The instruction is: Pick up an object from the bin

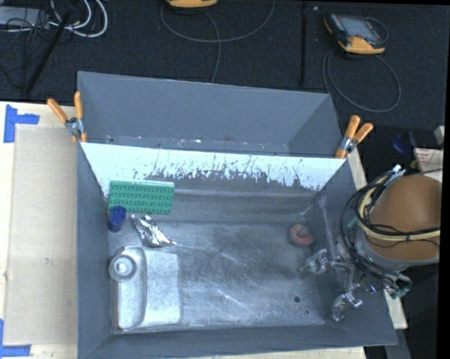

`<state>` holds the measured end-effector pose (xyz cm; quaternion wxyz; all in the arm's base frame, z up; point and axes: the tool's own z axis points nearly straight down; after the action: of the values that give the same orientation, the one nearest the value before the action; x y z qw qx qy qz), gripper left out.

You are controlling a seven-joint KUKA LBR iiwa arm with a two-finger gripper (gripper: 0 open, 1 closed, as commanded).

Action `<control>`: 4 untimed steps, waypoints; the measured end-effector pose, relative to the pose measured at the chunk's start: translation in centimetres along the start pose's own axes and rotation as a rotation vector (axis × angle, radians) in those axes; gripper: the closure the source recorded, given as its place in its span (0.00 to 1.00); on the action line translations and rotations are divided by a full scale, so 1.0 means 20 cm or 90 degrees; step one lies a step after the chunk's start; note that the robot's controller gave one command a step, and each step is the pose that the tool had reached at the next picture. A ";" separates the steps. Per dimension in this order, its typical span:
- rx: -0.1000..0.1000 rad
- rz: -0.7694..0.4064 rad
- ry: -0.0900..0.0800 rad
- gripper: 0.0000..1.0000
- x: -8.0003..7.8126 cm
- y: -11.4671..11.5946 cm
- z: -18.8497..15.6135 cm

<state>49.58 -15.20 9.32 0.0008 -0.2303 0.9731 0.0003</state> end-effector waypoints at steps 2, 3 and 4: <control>-0.001 0.356 0.000 0.00 -0.19 0.06 0.00; 0.001 0.271 -0.003 0.00 -0.64 -0.07 0.02; 0.002 0.274 0.000 0.00 -0.51 -0.30 -0.05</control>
Offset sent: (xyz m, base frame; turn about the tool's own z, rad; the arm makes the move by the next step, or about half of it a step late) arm -0.0096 0.0034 0.0048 0.0980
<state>61.44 -15.97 10.33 0.0014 -0.0175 0.9998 -0.0010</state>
